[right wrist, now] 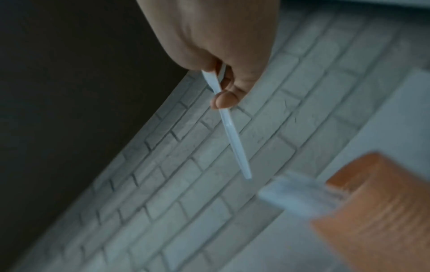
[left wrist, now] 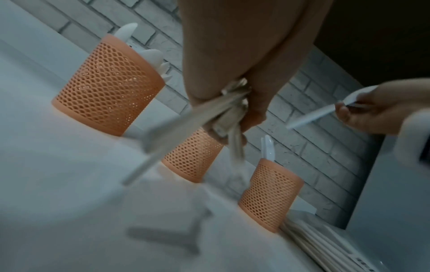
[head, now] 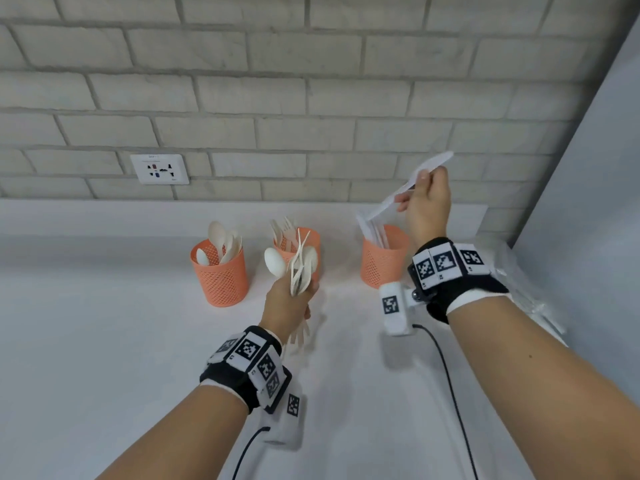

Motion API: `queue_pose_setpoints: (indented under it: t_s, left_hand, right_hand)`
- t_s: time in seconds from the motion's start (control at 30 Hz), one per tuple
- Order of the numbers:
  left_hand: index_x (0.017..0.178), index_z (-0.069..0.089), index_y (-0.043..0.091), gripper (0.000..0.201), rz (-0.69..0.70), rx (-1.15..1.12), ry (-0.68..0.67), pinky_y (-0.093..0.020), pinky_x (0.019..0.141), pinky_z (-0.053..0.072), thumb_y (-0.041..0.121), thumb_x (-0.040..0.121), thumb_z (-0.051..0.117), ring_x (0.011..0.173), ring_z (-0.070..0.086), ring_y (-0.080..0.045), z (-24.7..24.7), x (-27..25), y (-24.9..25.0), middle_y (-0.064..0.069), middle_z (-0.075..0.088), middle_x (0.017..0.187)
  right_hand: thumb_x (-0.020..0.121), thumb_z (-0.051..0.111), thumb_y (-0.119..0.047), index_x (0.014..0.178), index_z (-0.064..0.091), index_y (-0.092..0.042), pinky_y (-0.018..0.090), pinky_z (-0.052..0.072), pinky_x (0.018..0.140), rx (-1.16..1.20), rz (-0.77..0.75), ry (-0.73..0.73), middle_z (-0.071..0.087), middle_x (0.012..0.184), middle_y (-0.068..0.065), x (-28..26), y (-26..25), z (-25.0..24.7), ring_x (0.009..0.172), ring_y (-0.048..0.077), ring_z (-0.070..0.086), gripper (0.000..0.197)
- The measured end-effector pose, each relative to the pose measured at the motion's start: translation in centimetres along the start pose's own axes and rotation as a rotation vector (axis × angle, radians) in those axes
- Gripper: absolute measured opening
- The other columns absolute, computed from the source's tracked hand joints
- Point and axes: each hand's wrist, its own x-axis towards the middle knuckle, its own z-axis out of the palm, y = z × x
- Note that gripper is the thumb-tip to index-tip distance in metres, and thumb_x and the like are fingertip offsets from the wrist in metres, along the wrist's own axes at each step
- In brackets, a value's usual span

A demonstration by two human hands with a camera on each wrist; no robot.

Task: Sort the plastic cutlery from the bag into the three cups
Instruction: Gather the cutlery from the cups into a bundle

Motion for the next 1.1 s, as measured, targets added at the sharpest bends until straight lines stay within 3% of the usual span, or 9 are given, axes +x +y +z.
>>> queue_pose_setpoints:
  t_s: [0.2, 0.3, 0.4, 0.5, 0.6, 0.7, 0.83, 0.93, 1.1]
  left_hand:
    - [0.094, 0.052, 0.007, 0.008, 0.017, -0.228, -0.198, -0.028, 0.053, 0.049, 0.013, 0.092, 0.055, 0.045, 0.045, -0.01, 0.2, 0.5, 1.1, -0.002, 0.045, 0.071]
    - [0.096, 0.05, 0.005, 0.01, 0.014, -0.279, -0.251, -0.031, 0.056, 0.049, 0.013, 0.093, 0.054, 0.045, 0.045, -0.012, 0.2, 0.8, 1.3, -0.002, 0.044, 0.069]
    - [0.093, 0.049, 0.006, 0.011, 0.023, -0.281, -0.21, -0.029, 0.056, 0.049, 0.015, 0.093, 0.054, 0.044, 0.044, -0.01, 0.0, 1.5, 1.3, -0.002, 0.041, 0.066]
    - [0.083, 0.049, 0.012, 0.011, 0.064, -0.225, -0.076, -0.029, 0.055, 0.047, 0.013, 0.092, 0.054, 0.044, 0.044, -0.01, 0.1, 2.3, 0.8, -0.002, 0.043, 0.066]
    - [0.089, 0.054, 0.017, 0.006, 0.107, -0.156, 0.044, -0.029, 0.053, 0.046, 0.012, 0.092, 0.055, 0.047, 0.047, -0.012, 0.5, 3.1, 0.1, -0.001, 0.05, 0.066]
    - [0.097, 0.055, 0.011, 0.008, 0.151, -0.17, 0.099, -0.027, 0.056, 0.046, 0.015, 0.091, 0.051, 0.06, 0.056, -0.011, 1.1, 3.6, -0.2, 0.002, 0.057, 0.07]
    - [0.105, 0.051, 0.01, 0.024, 0.239, -0.045, 0.156, -0.017, 0.057, 0.049, -0.003, 0.084, 0.049, 0.071, 0.061, -0.011, 1.2, 2.6, 0.5, -0.004, 0.061, 0.079]
    - [0.106, 0.047, 0.016, 0.038, 0.236, -0.026, 0.116, -0.025, 0.064, 0.052, -0.009, 0.078, 0.053, 0.08, 0.062, -0.019, 0.8, 1.9, 0.7, -0.013, 0.062, 0.089]
    - [0.113, 0.045, 0.032, 0.048, 0.189, -0.107, -0.007, -0.033, 0.072, 0.055, -0.002, 0.082, 0.057, 0.083, 0.06, -0.023, 0.5, 1.6, 0.5, -0.012, 0.06, 0.099]
  right_hand:
    - [0.094, 0.043, -0.01, 0.087, 0.057, 0.005, 0.03, 0.033, 0.064, -0.527, -0.133, -0.241, 0.06, 0.082, 0.022, 0.7, 7.2, 0.5, 0.081, 0.032, 0.055, 0.021]
    - [0.094, 0.045, -0.014, 0.1, 0.063, 0.002, 0.04, 0.038, 0.082, -0.827, -0.035, -0.335, 0.059, 0.109, 0.024, 0.2, 9.1, 0.5, 0.105, 0.039, 0.046, 0.025]
    - [0.092, 0.05, -0.016, 0.128, 0.051, -0.005, 0.044, 0.035, 0.095, -0.843, -0.081, -0.301, 0.046, 0.126, 0.022, -0.4, 8.3, 1.2, 0.115, 0.038, 0.041, 0.038]
    - [0.091, 0.053, -0.016, 0.109, 0.058, -0.012, 0.033, 0.043, 0.083, -0.466, -0.174, -0.352, 0.057, 0.106, 0.012, -2.5, 5.5, 2.4, 0.094, 0.018, 0.055, 0.019]
    - [0.086, 0.062, -0.028, 0.077, 0.058, -0.022, 0.013, 0.037, 0.061, -0.193, -0.082, -0.714, 0.055, 0.067, -0.007, -6.0, 2.5, 3.1, 0.058, -0.004, 0.048, 0.012]
    - [0.073, 0.075, -0.034, 0.089, 0.061, -0.019, 0.007, 0.038, 0.053, -0.203, 0.025, -0.924, 0.052, 0.065, -0.014, -8.6, 1.7, 4.0, 0.054, -0.006, 0.05, 0.026]
    - [0.088, 0.057, -0.024, 0.081, 0.052, -0.013, 0.015, 0.035, 0.052, -0.327, -0.044, -0.858, 0.049, 0.064, -0.006, -9.8, 2.1, 5.3, 0.057, 0.006, 0.045, 0.014]
    - [0.096, 0.042, -0.018, 0.072, 0.043, -0.016, 0.022, 0.035, 0.054, -0.335, -0.022, -0.813, 0.046, 0.064, -0.002, -9.7, 2.0, 5.8, 0.058, 0.011, 0.044, 0.024]
    - [0.1, 0.033, -0.022, 0.087, 0.053, -0.013, 0.025, 0.04, 0.063, -0.105, 0.176, -0.632, 0.052, 0.071, -0.003, -9.2, 2.4, 6.1, 0.064, 0.01, 0.049, 0.026]
